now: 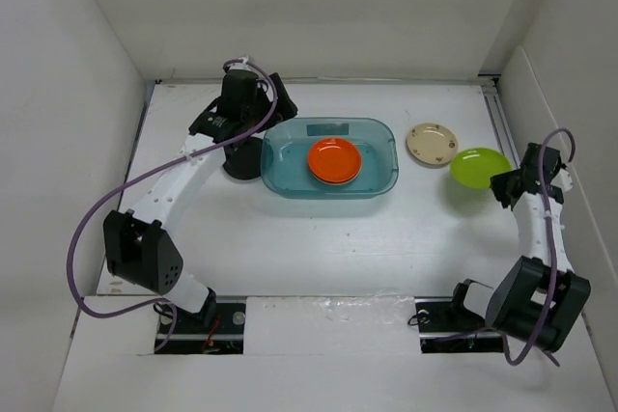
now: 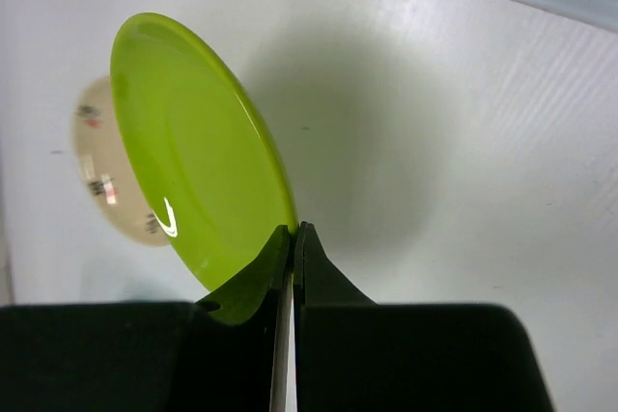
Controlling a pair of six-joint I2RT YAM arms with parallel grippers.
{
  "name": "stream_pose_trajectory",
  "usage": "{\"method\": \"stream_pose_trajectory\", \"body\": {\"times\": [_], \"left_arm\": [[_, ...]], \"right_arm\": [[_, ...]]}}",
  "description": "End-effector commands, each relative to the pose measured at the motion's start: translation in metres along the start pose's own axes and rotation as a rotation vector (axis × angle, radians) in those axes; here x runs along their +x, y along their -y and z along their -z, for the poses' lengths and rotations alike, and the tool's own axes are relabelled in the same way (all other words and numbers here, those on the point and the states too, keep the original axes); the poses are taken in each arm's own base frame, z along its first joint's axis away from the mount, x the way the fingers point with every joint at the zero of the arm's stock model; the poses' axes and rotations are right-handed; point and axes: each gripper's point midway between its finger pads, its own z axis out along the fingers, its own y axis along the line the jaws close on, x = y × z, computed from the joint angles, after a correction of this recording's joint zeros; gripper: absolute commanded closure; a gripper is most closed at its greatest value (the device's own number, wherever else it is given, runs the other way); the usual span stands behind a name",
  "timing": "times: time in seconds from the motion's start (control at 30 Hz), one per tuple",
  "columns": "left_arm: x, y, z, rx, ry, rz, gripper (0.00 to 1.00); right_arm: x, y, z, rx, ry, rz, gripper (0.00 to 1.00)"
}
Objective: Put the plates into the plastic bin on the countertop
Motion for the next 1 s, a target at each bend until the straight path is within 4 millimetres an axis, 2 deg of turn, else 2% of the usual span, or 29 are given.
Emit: {"method": "stream_pose_trajectory", "body": {"times": [0.0, 0.1, 0.13, 0.17, 0.2, 0.23, 0.27, 0.3, 0.33, 0.37, 0.4, 0.43, 0.47, 0.5, 0.53, 0.57, 0.63, 0.67, 0.7, 0.73, 0.77, 0.83, 0.87, 0.9, 0.97], "left_arm": [[-0.029, 0.000, 0.014, 0.017, 0.066, 0.027, 0.00], [-0.033, -0.007, 0.013, -0.019, 0.094, 0.028, 0.00], [-0.034, -0.015, 0.011, -0.042, 0.100, 0.033, 0.00], [-0.036, -0.016, 0.011, -0.051, 0.108, 0.047, 0.00], [-0.035, -0.027, 0.010, -0.078, 0.101, 0.079, 0.00], [-0.047, -0.042, 0.011, -0.101, 0.134, 0.116, 0.00], [-0.039, -0.059, 0.008, -0.116, 0.115, 0.148, 0.00], [-0.045, -0.069, 0.008, -0.108, 0.135, 0.181, 0.00], [-0.048, -0.077, 0.012, -0.094, 0.136, 0.227, 0.00], [-0.050, -0.113, 0.013, -0.163, 0.150, 0.278, 0.00], [-0.051, -0.128, 0.013, -0.193, 0.157, 0.306, 0.00], [-0.055, -0.140, 0.018, -0.220, 0.179, 0.319, 0.00], [-0.062, -0.163, 0.023, -0.299, 0.220, 0.358, 0.00], [-0.062, -0.171, 0.025, -0.346, 0.233, 0.359, 0.00], [-0.059, -0.181, 0.024, -0.393, 0.238, 0.369, 0.00], [-0.054, -0.196, 0.024, -0.466, 0.237, 0.367, 0.00], [-0.043, -0.210, 0.019, -0.509, 0.225, 0.397, 0.00], [-0.037, -0.216, 0.017, -0.532, 0.218, 0.404, 0.00], [-0.033, -0.223, 0.017, -0.561, 0.225, 0.412, 0.00], [-0.015, -0.233, 0.015, -0.590, 0.187, 0.411, 0.00], [-0.009, -0.236, 0.013, -0.592, 0.187, 0.423, 0.00], [0.006, -0.246, 0.010, -0.617, 0.174, 0.429, 0.00], [0.012, -0.249, 0.009, -0.622, 0.168, 0.429, 0.00], [0.013, -0.249, 0.006, -0.609, 0.170, 0.431, 0.00], [0.018, -0.250, 0.006, -0.607, 0.153, 0.424, 0.00]], "right_arm": [[-0.025, -0.041, 0.035, -0.133, 0.064, -0.022, 1.00], [-0.017, -0.072, 0.059, -0.236, 0.043, 0.022, 1.00], [-0.009, -0.082, 0.065, -0.271, 0.017, 0.040, 1.00], [0.002, -0.107, 0.080, -0.375, -0.001, 0.070, 1.00], [0.012, -0.123, 0.090, -0.437, -0.026, 0.095, 1.00], [0.025, -0.137, 0.101, -0.503, -0.067, 0.124, 1.00], [0.048, -0.164, 0.121, -0.596, -0.110, 0.182, 1.00], [0.068, -0.173, 0.114, -0.592, -0.155, 0.239, 1.00], [0.085, -0.184, 0.118, -0.614, -0.192, 0.292, 1.00], [0.120, -0.196, 0.130, -0.657, -0.262, 0.373, 1.00], [0.133, -0.212, 0.140, -0.690, -0.285, 0.400, 1.00], [0.156, -0.217, 0.126, -0.670, -0.324, 0.451, 1.00], [0.172, -0.222, 0.126, -0.684, -0.356, 0.486, 1.00], [0.188, -0.231, 0.133, -0.704, -0.380, 0.514, 1.00], [0.207, -0.233, 0.118, -0.685, -0.417, 0.535, 1.00], [0.216, -0.237, 0.114, -0.692, -0.433, 0.543, 1.00], [0.237, -0.249, 0.115, -0.732, -0.481, 0.577, 1.00], [0.250, -0.245, 0.095, -0.691, -0.507, 0.609, 1.00], [0.259, -0.247, 0.092, -0.690, -0.516, 0.630, 1.00], [0.265, -0.250, 0.092, -0.696, -0.531, 0.638, 1.00], [0.272, -0.250, 0.080, -0.688, -0.533, 0.649, 1.00], [0.277, -0.251, 0.072, -0.679, -0.537, 0.651, 1.00], [0.279, -0.254, 0.070, -0.685, -0.535, 0.650, 1.00], [0.287, -0.249, 0.061, -0.666, -0.559, 0.657, 1.00], [0.285, -0.254, 0.055, -0.663, -0.553, 0.651, 1.00]]}}
